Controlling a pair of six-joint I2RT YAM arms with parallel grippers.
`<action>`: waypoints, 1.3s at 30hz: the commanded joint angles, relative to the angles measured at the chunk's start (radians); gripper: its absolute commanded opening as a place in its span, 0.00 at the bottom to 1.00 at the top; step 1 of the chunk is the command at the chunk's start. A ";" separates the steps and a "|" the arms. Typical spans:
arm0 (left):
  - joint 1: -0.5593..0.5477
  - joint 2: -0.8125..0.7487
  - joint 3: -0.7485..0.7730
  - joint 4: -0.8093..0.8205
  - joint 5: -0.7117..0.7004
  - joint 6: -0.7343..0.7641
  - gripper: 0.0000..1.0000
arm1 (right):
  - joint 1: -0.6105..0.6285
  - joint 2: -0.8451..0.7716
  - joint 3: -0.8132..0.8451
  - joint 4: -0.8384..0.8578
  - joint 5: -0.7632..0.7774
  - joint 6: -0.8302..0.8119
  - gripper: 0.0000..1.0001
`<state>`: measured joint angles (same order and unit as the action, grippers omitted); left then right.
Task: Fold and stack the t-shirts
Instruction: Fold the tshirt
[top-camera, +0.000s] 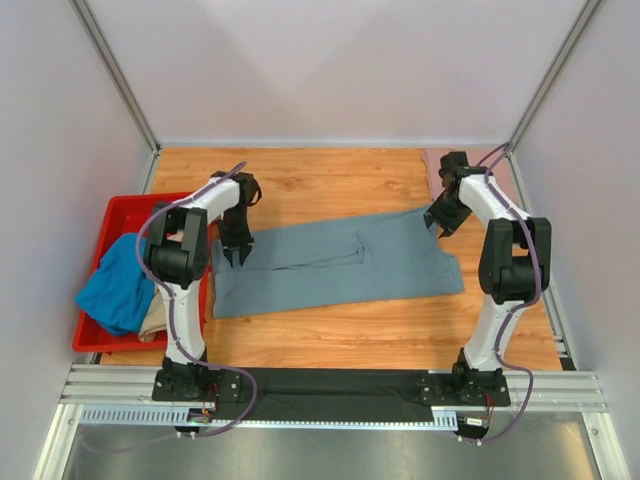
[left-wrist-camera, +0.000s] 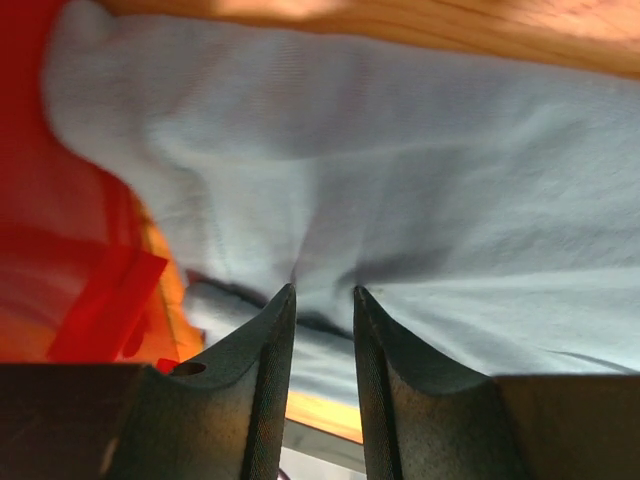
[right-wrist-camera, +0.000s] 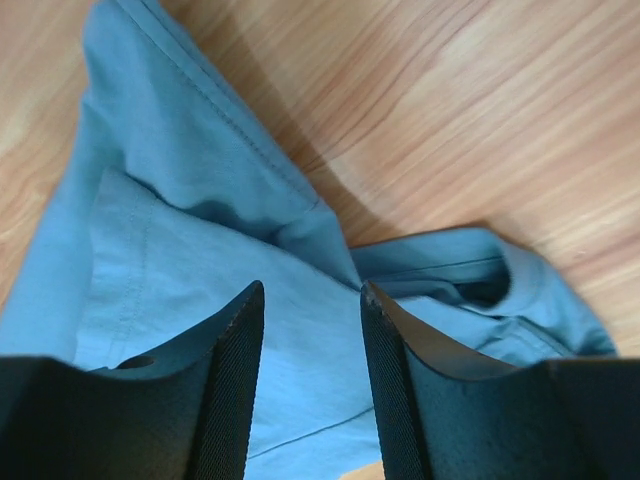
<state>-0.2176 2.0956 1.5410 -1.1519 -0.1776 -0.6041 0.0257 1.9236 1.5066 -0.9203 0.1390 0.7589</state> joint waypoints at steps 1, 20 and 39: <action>0.012 -0.085 0.013 -0.035 -0.046 -0.003 0.37 | 0.006 0.072 0.030 0.021 -0.036 0.060 0.45; 0.050 -0.320 -0.056 0.067 0.213 -0.003 0.39 | 0.026 0.510 0.504 0.136 -0.268 -0.199 0.45; -0.074 -0.191 -0.261 0.238 0.405 0.044 0.39 | 0.003 0.371 0.689 0.057 -0.355 -0.135 0.56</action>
<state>-0.2981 1.8702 1.3090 -0.9203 0.2337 -0.5488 0.0513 2.4439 2.2032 -0.8074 -0.2424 0.6193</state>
